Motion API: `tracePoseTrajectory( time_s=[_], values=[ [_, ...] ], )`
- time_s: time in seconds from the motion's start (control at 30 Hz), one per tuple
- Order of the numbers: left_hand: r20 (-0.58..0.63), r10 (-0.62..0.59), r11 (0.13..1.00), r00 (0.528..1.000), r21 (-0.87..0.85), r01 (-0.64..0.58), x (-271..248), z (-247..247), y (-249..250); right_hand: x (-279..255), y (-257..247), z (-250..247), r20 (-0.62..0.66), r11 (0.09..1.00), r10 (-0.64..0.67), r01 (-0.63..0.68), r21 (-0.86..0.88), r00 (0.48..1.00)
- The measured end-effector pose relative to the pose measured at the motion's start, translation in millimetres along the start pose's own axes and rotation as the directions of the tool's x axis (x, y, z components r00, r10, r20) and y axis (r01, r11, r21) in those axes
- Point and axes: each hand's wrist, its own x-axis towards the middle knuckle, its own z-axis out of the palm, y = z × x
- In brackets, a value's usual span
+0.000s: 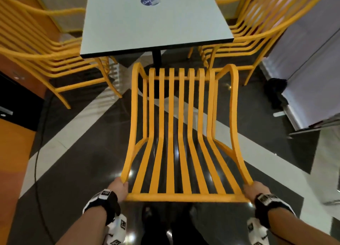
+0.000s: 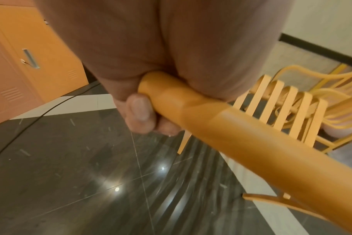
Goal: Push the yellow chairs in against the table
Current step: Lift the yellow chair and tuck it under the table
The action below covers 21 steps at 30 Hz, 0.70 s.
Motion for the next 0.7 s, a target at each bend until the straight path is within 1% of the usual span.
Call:
tracePoseTrajectory(
  time_s=[0.1,0.17,0.23,0.3,0.4,0.43,0.47,0.53,0.63,0.7],
  values=[
    [-0.01,-0.004,1.0,1.0,-0.001,0.004,-18.6,-14.1,10.1,-1.4,-10.4,-27.2,-0.044,0.998,-0.054,0.052,-0.039,0.998],
    [-0.003,-0.016,0.999,1.0,0.034,0.016,-27.0,-21.5,13.6,-6.2,-19.7,-43.9,-0.07,0.997,-0.071,0.068,-0.043,0.995],
    [-0.026,-0.069,0.996,0.997,0.045,0.07,-33.0,-27.8,17.0,-11.5,-29.4,-58.7,-0.091,0.995,-0.098,0.098,-0.004,0.991],
    [-0.07,-0.084,0.996,0.994,0.008,0.085,-39.6,-36.4,19.7,-12.2,-39.2,-70.4,-0.102,0.99,-0.129,0.133,0.034,0.986],
    [-0.073,-0.115,0.992,0.991,-0.058,0.111,-41.6,-47.8,23.2,-11.5,-51.4,-86.2,-0.112,0.981,-0.187,0.192,0.039,0.976],
    [-0.071,-0.129,0.987,0.989,-0.105,0.121,-40.8,-50.8,24.3,-10.3,-54.3,-91.1,-0.119,0.975,-0.206,0.214,0.056,0.971],
    [-0.082,-0.121,0.979,0.989,-0.174,0.105,-40.2,-53.2,24.4,-8.3,-57.1,-95.3,-0.127,0.969,-0.223,0.234,0.079,0.967],
    [-0.135,-0.123,0.963,0.983,-0.257,0.086,-36.3,-59.7,24.0,-4.7,-64.7,-103.1,-0.145,0.945,-0.257,0.28,0.171,0.955],
    [-0.2,-0.15,0.945,0.968,-0.316,0.082,-35.3,-75.9,27.9,-3.5,-81.7,-115.1,-0.15,0.886,-0.277,0.313,0.342,0.949],
    [-0.255,-0.148,0.942,0.956,-0.332,0.057,-33.8,-87.4,32.7,0.3,-93.8,-121.9,-0.129,0.825,-0.271,0.3,0.478,0.954]
  ],
)
